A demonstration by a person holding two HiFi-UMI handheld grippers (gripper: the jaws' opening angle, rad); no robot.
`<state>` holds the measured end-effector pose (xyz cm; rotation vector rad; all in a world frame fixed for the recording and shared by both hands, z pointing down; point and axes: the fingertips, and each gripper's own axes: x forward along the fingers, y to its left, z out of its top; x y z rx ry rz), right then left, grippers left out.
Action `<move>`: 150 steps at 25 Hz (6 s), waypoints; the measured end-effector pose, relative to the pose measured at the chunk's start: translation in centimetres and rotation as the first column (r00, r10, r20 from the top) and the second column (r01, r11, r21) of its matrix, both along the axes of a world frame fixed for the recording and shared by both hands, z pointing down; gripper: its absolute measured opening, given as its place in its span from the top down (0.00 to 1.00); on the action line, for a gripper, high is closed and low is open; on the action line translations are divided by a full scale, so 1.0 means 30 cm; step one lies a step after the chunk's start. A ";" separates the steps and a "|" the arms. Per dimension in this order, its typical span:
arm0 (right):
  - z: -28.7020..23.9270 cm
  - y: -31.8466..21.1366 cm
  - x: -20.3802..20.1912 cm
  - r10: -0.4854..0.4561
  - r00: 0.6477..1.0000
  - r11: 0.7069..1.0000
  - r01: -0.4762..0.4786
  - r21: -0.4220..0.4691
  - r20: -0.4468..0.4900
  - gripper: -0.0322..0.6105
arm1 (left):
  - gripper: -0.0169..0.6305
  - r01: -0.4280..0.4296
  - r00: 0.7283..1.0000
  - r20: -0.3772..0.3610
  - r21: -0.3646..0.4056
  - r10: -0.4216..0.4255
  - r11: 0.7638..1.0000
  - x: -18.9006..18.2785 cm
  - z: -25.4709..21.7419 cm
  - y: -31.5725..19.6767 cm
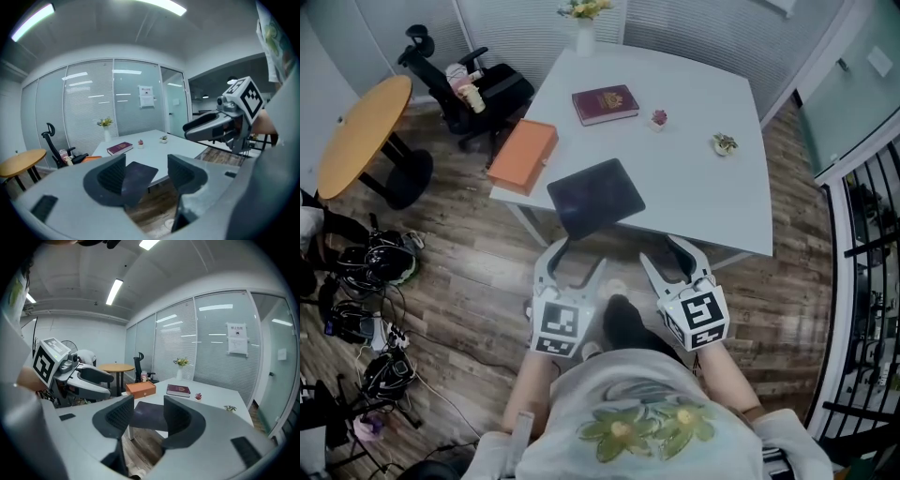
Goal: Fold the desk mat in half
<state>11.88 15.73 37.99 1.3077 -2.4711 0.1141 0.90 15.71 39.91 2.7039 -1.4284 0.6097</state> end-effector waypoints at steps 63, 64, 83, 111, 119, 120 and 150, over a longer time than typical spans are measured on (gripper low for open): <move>0.698 -0.564 0.010 -0.344 0.913 0.869 0.220 -0.444 -0.221 0.65 | 0.81 0.268 0.866 0.482 -0.218 -0.135 0.938 -0.068 0.884 -0.409; 0.702 -0.560 0.010 -0.351 0.910 0.865 0.224 -0.450 -0.222 0.65 | 0.84 0.268 0.870 0.473 -0.213 -0.140 0.940 -0.068 0.867 -0.415; 0.792 -0.602 0.058 -0.466 0.805 0.841 0.274 -0.466 -0.368 0.66 | 0.92 0.296 0.895 0.406 -0.227 -0.186 0.928 -0.091 0.758 -0.500; 0.742 -0.713 0.042 -0.456 0.778 0.866 0.275 -0.419 -0.433 0.90 | 0.93 0.286 0.936 0.301 -0.337 -0.186 0.897 -0.123 0.710 -0.546; 0.686 -0.759 0.025 -0.399 0.832 0.884 0.237 -0.404 -0.385 0.90 | 0.93 0.268 0.948 0.258 -0.342 -0.185 0.901 -0.140 0.660 -0.586; 0.681 -0.764 0.023 -0.394 0.836 0.886 0.234 -0.401 -0.383 0.90 | 0.93 0.268 0.950 0.252 -0.343 -0.186 0.900 -0.142 0.657 -0.588; 0.562 -0.930 -0.046 -0.295 0.880 0.916 0.149 -0.374 -0.372 0.90 | 0.93 0.217 0.972 0.162 -0.349 -0.169 0.912 -0.220 0.543 -0.754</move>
